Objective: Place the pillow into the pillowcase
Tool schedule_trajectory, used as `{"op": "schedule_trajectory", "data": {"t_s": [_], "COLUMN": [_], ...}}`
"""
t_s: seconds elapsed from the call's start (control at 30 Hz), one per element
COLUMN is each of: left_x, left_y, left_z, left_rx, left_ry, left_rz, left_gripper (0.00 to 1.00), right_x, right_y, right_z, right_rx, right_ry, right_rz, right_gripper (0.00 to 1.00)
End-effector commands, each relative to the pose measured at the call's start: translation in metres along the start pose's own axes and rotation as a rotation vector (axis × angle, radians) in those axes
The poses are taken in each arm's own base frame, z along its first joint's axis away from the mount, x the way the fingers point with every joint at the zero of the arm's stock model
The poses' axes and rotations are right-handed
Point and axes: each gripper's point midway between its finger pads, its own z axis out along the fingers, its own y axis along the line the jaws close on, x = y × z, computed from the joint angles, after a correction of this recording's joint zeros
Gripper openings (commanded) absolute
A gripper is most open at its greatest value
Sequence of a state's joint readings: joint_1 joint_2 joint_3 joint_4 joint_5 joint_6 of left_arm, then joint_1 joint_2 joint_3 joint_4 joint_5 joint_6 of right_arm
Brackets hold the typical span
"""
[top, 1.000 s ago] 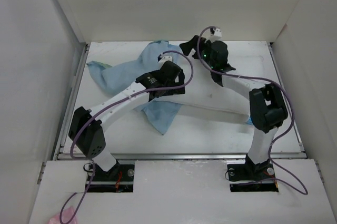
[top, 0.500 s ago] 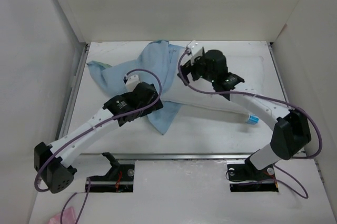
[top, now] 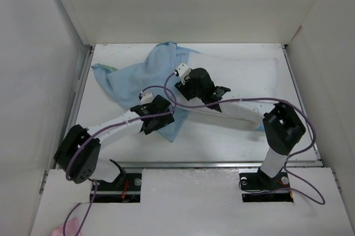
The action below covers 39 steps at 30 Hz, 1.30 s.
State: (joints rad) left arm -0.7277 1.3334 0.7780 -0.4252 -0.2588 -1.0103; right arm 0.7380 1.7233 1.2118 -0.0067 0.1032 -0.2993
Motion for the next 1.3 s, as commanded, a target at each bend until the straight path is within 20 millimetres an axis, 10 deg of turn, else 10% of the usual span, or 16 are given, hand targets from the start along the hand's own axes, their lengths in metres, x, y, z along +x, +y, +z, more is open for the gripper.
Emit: {"op": "schedule_trajectory", "data": {"t_s": [0.0,0.1,0.17,0.4,0.53,0.8,0.93,1.03,1.13,1.27], "left_x": [-0.024,-0.031,-0.035,-0.018,0.014,0.079,0.077,0.063,0.045,0.020], "left_y": [-0.028,-0.025,-0.026,-0.125,-0.183,-0.223,-0.228,-0.224,-0.216,-0.202], "left_z": [0.018,0.040,0.043,-0.031,-0.088,-0.112,-0.112,-0.113,-0.120,-0.137], "left_rx": [0.053,-0.003,-0.027,0.329,0.585,0.776,0.774,0.726,0.701,0.659], "left_ry": [-0.077,-0.052,-0.060,-0.085,-0.032,0.144,0.141,0.086,0.052,-0.015], "left_rz": [-0.025,-0.013,-0.009,0.243,0.418,0.744,0.765,0.737,0.687,0.608], "left_gripper": [0.83,0.42,0.00,0.00,0.00,0.00,0.00,0.00,0.17,1.00], "right_x": [0.024,0.010,-0.010,-0.155,-0.196,-0.218,-0.194,-0.169,-0.167,-0.150], "right_y": [-0.010,-0.007,-0.002,-0.056,-0.099,-0.136,-0.102,-0.050,-0.017,-0.034], "right_z": [0.020,0.021,0.015,-0.030,-0.037,-0.029,-0.007,0.012,0.006,-0.011], "right_rx": [0.117,0.099,0.057,0.155,0.305,0.446,0.301,0.053,-0.197,-0.287], "right_ry": [0.072,0.037,-0.045,-0.568,-0.715,-0.811,-0.729,-0.630,-0.602,-0.450], "right_rz": [0.078,0.133,0.190,0.613,0.816,1.001,0.971,0.868,0.767,0.736], "right_gripper": [0.53,0.00,0.00,0.00,0.00,0.00,0.00,0.19,0.37,0.83]}}
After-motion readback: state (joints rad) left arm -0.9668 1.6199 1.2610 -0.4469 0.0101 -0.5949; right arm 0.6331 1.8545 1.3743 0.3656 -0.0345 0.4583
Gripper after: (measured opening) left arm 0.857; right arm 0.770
